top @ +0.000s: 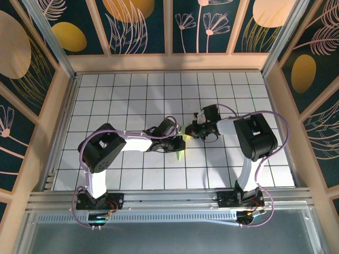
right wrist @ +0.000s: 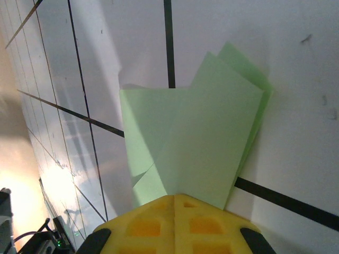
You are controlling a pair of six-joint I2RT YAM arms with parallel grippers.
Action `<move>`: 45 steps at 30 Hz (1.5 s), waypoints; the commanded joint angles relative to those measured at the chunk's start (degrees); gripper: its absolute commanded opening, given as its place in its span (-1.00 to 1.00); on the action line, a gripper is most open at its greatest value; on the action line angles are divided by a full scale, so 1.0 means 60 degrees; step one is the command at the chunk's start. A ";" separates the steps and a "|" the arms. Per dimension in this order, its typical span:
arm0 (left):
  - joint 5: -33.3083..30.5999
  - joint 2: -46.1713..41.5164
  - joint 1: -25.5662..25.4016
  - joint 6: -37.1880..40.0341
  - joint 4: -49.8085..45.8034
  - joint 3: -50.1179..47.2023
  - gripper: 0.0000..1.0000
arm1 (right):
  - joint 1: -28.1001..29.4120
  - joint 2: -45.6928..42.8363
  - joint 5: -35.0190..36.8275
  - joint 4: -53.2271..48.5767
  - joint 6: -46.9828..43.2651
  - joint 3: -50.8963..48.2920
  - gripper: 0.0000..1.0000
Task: Fold a paper plane with a square sheet of paper (fold left side to right side)
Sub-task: Fold the wing for the fifth time at the center of the table.
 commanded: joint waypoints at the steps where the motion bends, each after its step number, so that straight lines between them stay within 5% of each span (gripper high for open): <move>1: 0.0205 0.0196 -0.0001 0.0296 -0.0214 0.0182 -1.00 | -0.0053 0.0408 0.0594 -0.0341 -0.0261 -0.0226 -1.00; 36: -0.0255 -0.0735 -0.0751 0.1677 -0.1574 -0.0901 -1.00 | -0.0351 0.0837 0.1002 -0.0886 -0.0571 0.0019 -1.00; 45: -0.0279 -0.0930 -0.0764 0.1532 -0.1534 -0.0917 -0.98 | -0.0210 0.1045 0.1874 -0.1818 -0.0834 0.0437 -1.00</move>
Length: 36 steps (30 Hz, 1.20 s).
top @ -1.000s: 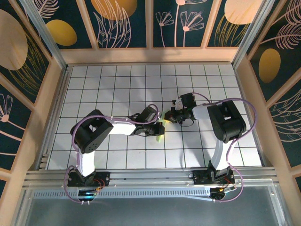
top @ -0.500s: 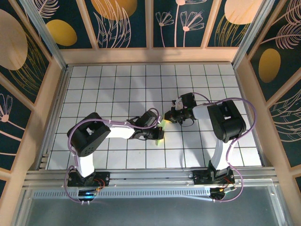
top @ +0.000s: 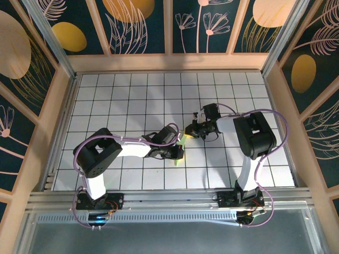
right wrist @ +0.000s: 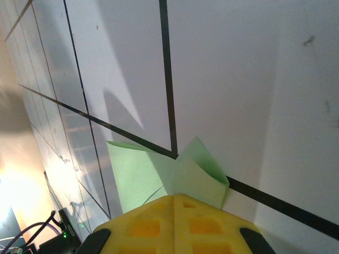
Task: Fold a paper plane with a square sheet of paper (fold left side to right side)
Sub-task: Fold the wing for the fifth time at the center of the table.
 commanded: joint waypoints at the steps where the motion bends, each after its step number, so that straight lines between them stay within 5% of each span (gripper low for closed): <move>1: 0.0053 -0.0210 -0.0126 0.0043 -0.0780 -0.0214 -0.98 | -0.0058 0.0748 0.2242 -0.1064 -0.0519 -0.0045 -1.00; 36: 0.0609 -0.0719 -0.0613 0.0596 -0.0748 -0.0994 -0.96 | 0.0238 0.1098 0.2949 -0.1537 -0.0596 0.0232 -1.00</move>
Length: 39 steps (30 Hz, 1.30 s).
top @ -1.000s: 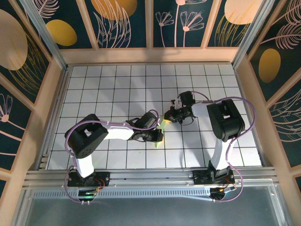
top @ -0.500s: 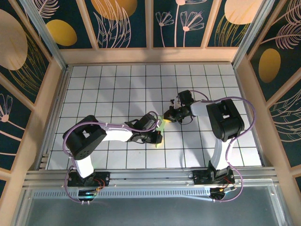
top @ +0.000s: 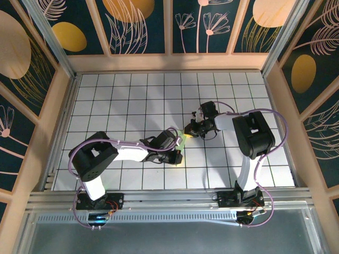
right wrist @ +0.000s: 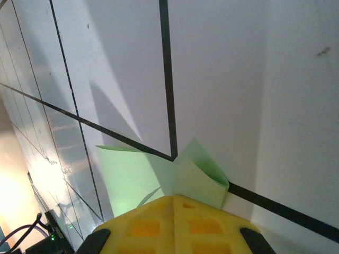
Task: Fold a paper plane with a square sheet of paper (fold left side to right side)
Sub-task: Fold the wing for the fifth time at the center of the table.
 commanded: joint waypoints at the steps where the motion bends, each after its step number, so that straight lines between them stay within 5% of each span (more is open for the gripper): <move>1: 0.0580 -0.0161 -0.0260 0.0280 -0.0816 -0.0298 -0.96 | 0.0034 0.0976 0.2461 -0.0611 -0.0266 -0.0333 -1.00; 26: 0.0434 -0.0952 -0.0602 0.1252 -0.1083 -0.0840 -0.95 | 0.0042 0.0797 0.2375 -0.0745 -0.0300 -0.0206 -1.00; 37: 0.0236 -0.1946 -0.0594 0.0863 -0.0221 -0.0925 -0.98 | 0.0044 -0.0111 0.1424 -0.0375 -0.0143 0.0393 -1.00; 39: -0.0044 -0.2248 -0.0496 0.0809 -0.0214 -0.0860 -0.99 | 0.0053 -0.0553 0.1441 -0.0282 -0.0093 0.0532 -0.87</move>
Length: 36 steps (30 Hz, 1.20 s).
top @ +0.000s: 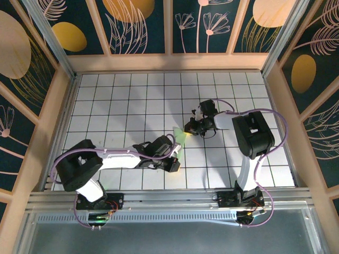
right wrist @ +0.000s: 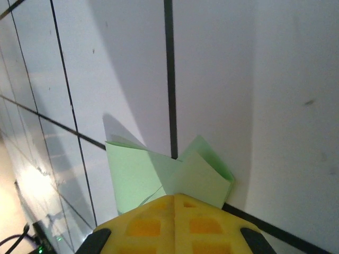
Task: Fold a paper plane with a square sheet of paper (fold left side to right side)
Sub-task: Fold the wing for the fifth time at the center of the table, then pick up the paper plane at the center of the table.
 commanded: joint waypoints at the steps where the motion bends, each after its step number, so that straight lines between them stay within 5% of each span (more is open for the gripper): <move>1: -0.0388 -0.0639 0.0162 -0.0204 0.0302 0.0014 -1.00 | -0.0016 -0.0674 0.0938 -0.0195 0.0017 0.0257 -0.76; 10: -0.2310 -0.1709 0.2031 -0.1432 0.0616 -0.0764 -0.97 | 0.0370 -0.2483 0.3403 -0.1492 -0.0042 0.0280 -0.12; 17: -0.4609 -0.2018 0.2412 -0.2055 0.0308 -0.0790 -1.00 | 0.2128 -0.2897 0.5965 -0.2604 0.0822 0.0257 0.22; 23: -0.5808 -0.2289 0.2464 -0.2216 0.0162 -0.0904 -1.00 | 0.3138 -0.2188 0.6582 -0.2973 0.1352 0.0555 0.25; 36: -0.5879 -0.2338 0.2471 -0.2216 -0.0064 -0.1039 -1.00 | 0.3870 -0.0821 0.7053 -0.3353 0.1335 0.1275 0.06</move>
